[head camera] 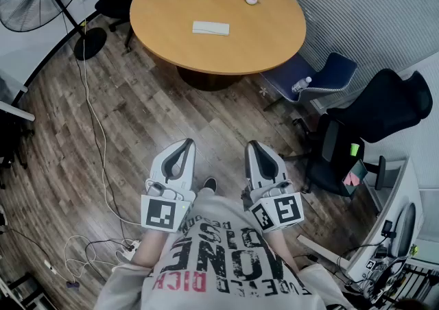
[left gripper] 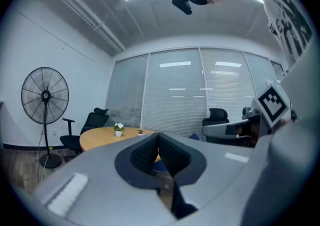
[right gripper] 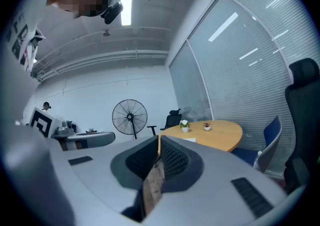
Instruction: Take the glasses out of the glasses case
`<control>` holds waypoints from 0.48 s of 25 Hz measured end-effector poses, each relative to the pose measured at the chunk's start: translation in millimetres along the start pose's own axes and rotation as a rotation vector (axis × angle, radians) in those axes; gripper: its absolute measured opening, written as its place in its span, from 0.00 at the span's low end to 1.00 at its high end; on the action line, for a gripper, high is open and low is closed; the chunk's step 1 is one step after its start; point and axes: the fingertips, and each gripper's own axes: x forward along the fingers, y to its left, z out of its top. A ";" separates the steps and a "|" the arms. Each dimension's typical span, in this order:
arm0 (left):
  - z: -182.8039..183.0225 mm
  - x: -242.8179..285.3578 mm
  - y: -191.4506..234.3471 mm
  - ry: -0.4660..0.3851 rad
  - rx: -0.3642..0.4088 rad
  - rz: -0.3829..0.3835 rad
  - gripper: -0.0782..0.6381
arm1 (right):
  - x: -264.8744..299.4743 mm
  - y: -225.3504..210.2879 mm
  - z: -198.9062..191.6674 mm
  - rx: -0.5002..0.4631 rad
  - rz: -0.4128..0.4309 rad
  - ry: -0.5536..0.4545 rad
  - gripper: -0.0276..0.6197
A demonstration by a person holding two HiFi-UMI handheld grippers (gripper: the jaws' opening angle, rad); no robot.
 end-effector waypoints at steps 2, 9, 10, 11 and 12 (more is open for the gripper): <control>2.2 -5.7 0.8 -0.004 0.009 -0.008 0.13 | -2.0 9.4 0.7 -0.006 0.003 0.001 0.08; 7.1 -26.0 4.8 -0.019 0.009 -0.014 0.13 | -6.5 36.1 3.2 -0.024 0.024 -0.009 0.08; 7.3 -27.7 5.3 -0.021 0.009 -0.015 0.13 | -6.6 38.0 3.8 -0.027 0.025 -0.012 0.08; 7.6 -29.1 5.6 -0.022 0.010 -0.015 0.13 | -6.9 39.5 4.4 -0.028 0.025 -0.014 0.08; 8.0 -30.3 5.3 -0.023 0.011 -0.016 0.13 | -7.5 40.7 5.1 -0.030 0.026 -0.016 0.08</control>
